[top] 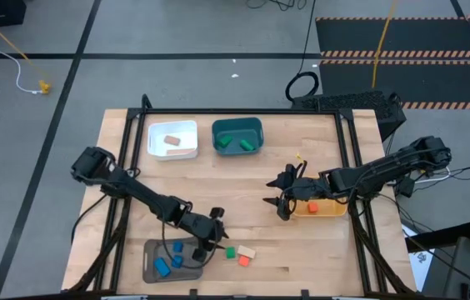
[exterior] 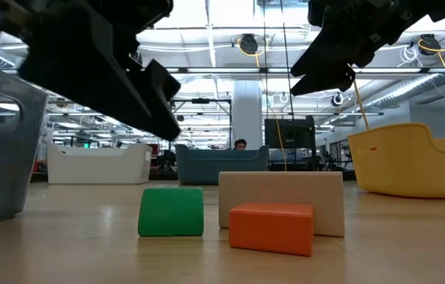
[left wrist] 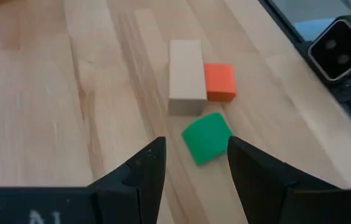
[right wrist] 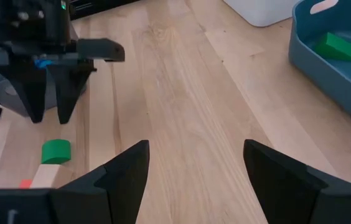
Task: Sort & place blocks by color
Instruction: Put the green block into the blue bin
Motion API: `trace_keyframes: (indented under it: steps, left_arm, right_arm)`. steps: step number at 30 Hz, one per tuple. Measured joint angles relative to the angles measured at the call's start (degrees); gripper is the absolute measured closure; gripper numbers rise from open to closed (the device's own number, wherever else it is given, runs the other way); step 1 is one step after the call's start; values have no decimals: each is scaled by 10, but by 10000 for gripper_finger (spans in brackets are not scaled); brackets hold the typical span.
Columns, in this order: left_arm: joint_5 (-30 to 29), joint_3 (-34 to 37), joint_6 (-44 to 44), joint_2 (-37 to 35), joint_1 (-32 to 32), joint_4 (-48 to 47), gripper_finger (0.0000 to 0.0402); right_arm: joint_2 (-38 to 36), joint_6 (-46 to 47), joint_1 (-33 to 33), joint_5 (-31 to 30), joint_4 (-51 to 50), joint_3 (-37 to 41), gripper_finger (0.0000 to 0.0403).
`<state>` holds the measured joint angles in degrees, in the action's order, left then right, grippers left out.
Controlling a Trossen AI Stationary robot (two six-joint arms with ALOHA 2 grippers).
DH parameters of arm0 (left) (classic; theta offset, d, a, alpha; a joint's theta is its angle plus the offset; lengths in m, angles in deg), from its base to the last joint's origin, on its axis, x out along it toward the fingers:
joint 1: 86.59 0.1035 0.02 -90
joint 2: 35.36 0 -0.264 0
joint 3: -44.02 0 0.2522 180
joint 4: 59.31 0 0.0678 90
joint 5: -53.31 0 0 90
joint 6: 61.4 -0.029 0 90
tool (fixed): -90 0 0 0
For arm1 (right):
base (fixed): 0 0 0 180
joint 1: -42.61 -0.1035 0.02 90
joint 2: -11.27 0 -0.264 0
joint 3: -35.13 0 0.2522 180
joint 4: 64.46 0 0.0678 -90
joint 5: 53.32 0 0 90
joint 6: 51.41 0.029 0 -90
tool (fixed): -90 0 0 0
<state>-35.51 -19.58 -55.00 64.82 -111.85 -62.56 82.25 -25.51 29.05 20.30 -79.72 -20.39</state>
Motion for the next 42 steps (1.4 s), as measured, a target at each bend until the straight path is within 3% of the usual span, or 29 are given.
trace_keyframes:
  steps: [6, 20, 29, 42]
  left_arm:
    - [-2, -19, -52, 37, 0, 6, 229]
    - [5, -95, -156, 54, 0, -125, 224]
    - [20, -97, -226, 56, 0, -111, 163]
    - [56, -97, -242, 91, 15, -68, 158]
  right_arm:
    - [0, 0, 0, 0, 0, 0, 151]
    - [0, 0, 0, 0, 0, 0, 151]
    - [0, 0, 0, 0, 0, 0, 151]
    - [0, 0, 0, 0, 0, 0, 151]
